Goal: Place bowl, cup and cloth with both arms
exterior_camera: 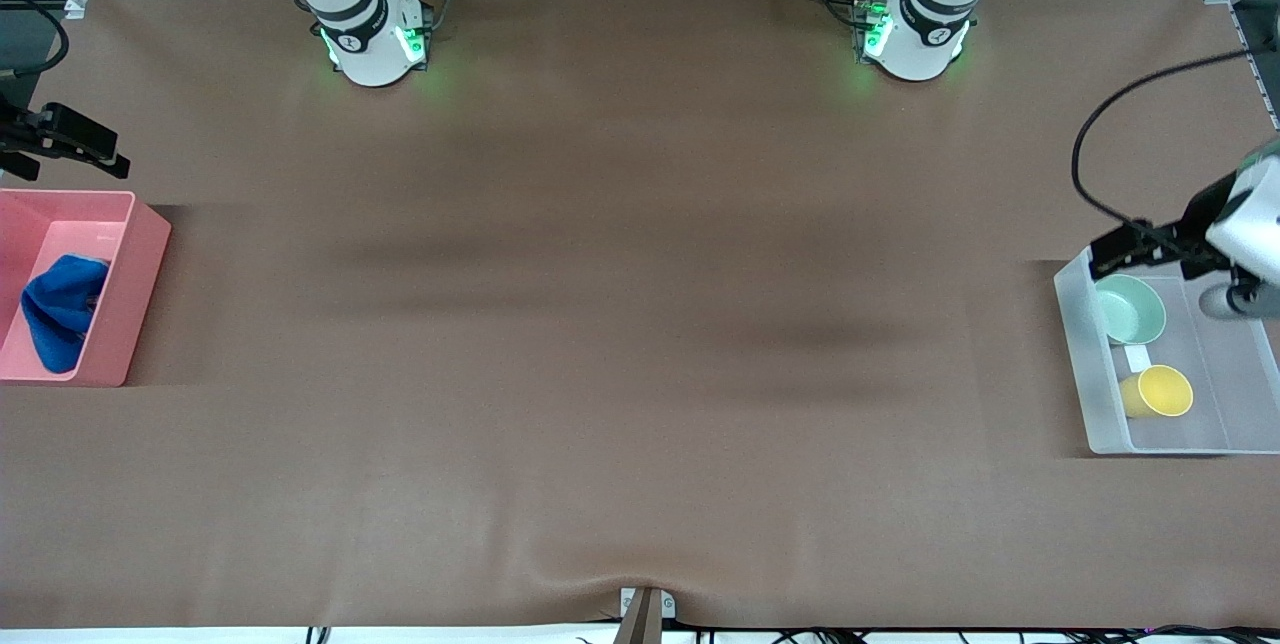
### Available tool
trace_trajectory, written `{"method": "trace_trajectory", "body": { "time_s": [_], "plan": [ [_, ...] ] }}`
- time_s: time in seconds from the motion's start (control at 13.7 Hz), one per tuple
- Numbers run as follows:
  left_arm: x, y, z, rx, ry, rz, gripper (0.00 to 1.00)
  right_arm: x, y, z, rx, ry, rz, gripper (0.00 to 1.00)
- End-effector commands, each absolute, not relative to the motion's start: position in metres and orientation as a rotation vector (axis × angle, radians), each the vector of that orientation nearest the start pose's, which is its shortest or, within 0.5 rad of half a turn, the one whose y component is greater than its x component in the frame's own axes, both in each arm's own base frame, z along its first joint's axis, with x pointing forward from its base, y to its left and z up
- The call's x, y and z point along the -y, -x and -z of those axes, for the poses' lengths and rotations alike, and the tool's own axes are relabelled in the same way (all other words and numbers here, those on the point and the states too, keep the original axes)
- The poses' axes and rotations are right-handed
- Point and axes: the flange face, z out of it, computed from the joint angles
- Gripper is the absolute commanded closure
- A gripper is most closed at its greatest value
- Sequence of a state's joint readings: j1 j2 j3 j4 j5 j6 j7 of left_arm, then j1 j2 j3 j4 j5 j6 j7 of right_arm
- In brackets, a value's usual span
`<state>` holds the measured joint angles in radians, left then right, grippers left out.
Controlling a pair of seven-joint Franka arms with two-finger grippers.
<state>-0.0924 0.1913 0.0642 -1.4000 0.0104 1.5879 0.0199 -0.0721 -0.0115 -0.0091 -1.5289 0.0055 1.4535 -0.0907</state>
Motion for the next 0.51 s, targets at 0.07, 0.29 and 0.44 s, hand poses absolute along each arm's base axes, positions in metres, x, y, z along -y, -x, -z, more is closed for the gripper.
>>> {"method": "trace_trajectory", "body": {
  "time_s": [0.07, 0.29, 0.44],
  "plan": [
    [0.0122, -0.5842, -0.6179, -0.128, 3.170, -0.006, 0.00, 0.0397, -0.5372, -0.6441, 0.039, 3.149, -0.091, 0.00],
    [0.0147, -0.5868, -0.6120, -0.105, 3.170, -0.021, 0.00, 0.0405, -0.5369, -0.6447, 0.037, 3.149, -0.091, 0.00],
    [0.0129, -0.5867, -0.6125, -0.098, 3.170, -0.021, 0.00, 0.0413, -0.5366, -0.6456, 0.034, 3.149, -0.086, 0.00]
  ]
}}
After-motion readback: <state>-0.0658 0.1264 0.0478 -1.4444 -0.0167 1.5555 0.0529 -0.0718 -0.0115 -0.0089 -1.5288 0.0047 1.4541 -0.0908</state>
